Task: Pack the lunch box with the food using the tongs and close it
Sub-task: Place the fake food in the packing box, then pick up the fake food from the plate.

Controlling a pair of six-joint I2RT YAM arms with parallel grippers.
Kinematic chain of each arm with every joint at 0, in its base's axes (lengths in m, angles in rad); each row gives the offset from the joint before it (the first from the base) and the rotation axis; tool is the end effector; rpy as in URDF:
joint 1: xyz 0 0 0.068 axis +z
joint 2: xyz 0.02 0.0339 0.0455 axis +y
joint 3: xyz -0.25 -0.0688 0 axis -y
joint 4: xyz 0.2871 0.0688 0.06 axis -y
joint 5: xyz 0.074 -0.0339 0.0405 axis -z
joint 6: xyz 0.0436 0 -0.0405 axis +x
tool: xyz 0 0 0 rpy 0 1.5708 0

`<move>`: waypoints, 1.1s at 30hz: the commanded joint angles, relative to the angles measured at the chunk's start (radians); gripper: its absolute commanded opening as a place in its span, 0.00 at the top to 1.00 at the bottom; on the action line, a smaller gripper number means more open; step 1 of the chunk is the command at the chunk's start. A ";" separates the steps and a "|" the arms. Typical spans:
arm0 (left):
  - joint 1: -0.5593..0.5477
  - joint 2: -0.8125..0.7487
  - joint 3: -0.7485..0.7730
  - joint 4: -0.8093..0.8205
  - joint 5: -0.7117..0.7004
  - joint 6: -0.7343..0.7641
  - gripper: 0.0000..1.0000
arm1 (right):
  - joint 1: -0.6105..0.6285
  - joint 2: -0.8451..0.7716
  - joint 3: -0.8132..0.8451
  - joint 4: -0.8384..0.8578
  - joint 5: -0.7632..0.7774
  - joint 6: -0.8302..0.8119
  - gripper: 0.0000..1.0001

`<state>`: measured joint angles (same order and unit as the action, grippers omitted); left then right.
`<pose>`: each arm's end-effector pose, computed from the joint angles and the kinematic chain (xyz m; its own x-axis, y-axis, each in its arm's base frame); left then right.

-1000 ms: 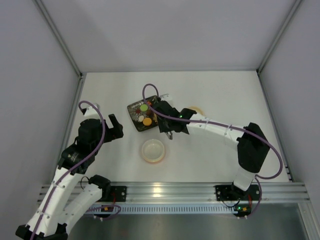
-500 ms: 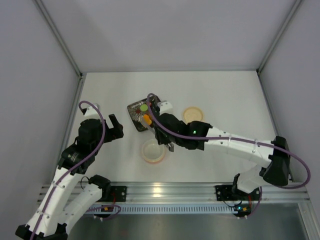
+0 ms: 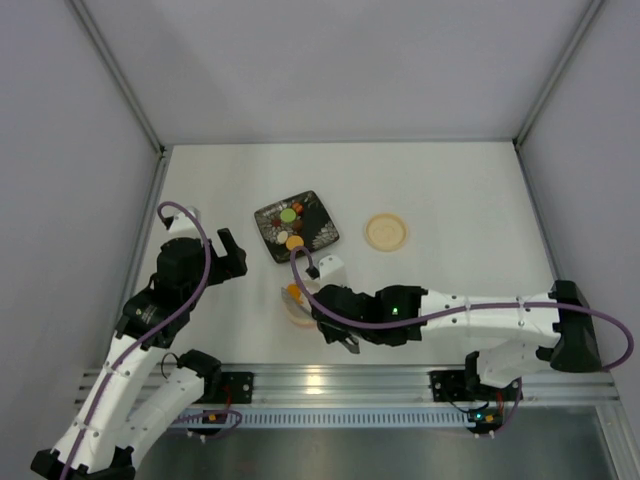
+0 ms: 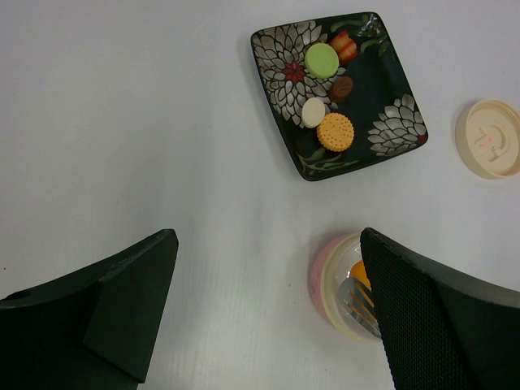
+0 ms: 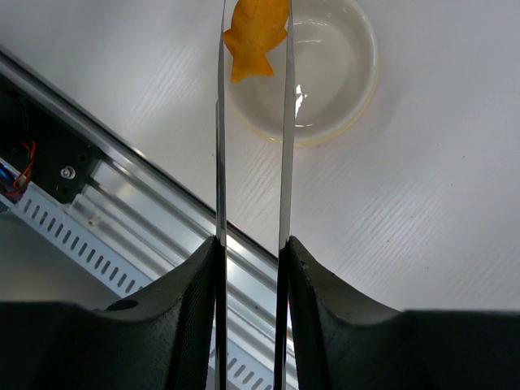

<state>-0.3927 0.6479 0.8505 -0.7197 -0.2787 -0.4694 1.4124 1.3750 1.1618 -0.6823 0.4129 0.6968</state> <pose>0.1807 -0.0618 0.3236 -0.4738 -0.2745 -0.8368 -0.0755 0.9594 -0.2719 0.0703 0.3289 0.2677 -0.6495 -0.3394 -0.6804 -0.5843 0.7954 0.1610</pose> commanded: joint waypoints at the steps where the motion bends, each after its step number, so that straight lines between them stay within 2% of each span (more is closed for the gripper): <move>1: -0.003 -0.005 -0.007 0.014 -0.011 -0.005 0.01 | 0.020 -0.011 -0.004 -0.013 0.061 0.050 0.74; 5: -0.002 -0.007 -0.007 0.014 -0.011 -0.005 0.01 | 0.023 -0.019 -0.025 0.003 0.061 0.059 0.73; 17: -0.003 -0.004 -0.007 0.014 -0.016 -0.003 0.01 | 0.026 -0.063 -0.060 0.010 0.070 0.075 0.52; 25: -0.005 -0.004 -0.007 0.011 -0.017 -0.005 0.01 | 0.026 -0.099 -0.034 -0.006 0.098 0.058 0.50; 29: -0.006 -0.004 -0.007 0.012 -0.019 -0.005 0.01 | 0.017 -0.070 0.067 -0.049 0.171 0.004 0.47; 33: -0.006 -0.004 -0.007 0.012 -0.022 -0.005 0.01 | -0.080 -0.019 0.133 -0.008 0.132 -0.069 0.46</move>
<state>-0.3946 0.6479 0.8501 -0.7197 -0.2821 -0.4698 1.3937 1.3342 1.2156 -0.7181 0.5190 0.6975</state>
